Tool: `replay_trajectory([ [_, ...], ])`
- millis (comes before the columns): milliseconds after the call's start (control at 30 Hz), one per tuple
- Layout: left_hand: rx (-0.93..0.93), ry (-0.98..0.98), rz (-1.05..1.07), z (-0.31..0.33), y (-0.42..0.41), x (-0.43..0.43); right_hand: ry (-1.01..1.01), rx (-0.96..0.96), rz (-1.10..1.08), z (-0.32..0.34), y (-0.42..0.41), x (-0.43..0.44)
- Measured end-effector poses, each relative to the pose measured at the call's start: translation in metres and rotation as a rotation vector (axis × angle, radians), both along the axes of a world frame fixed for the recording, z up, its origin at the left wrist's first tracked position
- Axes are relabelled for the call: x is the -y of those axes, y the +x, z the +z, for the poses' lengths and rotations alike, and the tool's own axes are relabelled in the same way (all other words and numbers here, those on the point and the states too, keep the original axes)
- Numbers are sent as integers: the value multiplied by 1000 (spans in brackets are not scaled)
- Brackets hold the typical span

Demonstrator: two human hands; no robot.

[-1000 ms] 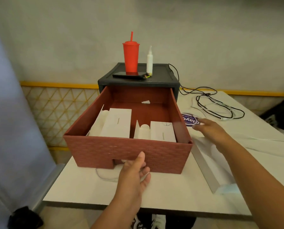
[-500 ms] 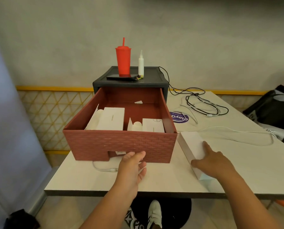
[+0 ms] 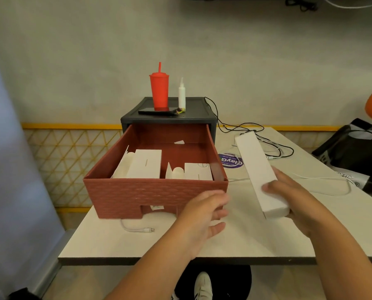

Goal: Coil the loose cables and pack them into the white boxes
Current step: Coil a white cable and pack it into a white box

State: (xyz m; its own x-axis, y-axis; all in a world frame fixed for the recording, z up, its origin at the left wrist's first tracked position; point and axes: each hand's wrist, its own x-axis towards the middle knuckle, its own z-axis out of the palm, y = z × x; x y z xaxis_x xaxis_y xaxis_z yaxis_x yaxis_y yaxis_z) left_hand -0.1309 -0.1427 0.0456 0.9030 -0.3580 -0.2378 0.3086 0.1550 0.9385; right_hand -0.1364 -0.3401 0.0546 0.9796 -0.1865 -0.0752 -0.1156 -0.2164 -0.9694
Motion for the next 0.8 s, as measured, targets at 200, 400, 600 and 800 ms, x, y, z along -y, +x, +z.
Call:
replay_trajectory([
  [200, 159, 4, -96, 41, 16, 21, -129, 203, 34, 35, 5, -45],
  [400, 193, 94, 77, 67, 45, 8, -325, 232, 17, 46, 22, -78],
  [600, 84, 115, 167, 83, 96, -16, -161, 234, 134, 51, 55, -85],
  [800, -76, 203, 188, 75, 157, -34, -235, 173, 43, 44, 110, -72],
])
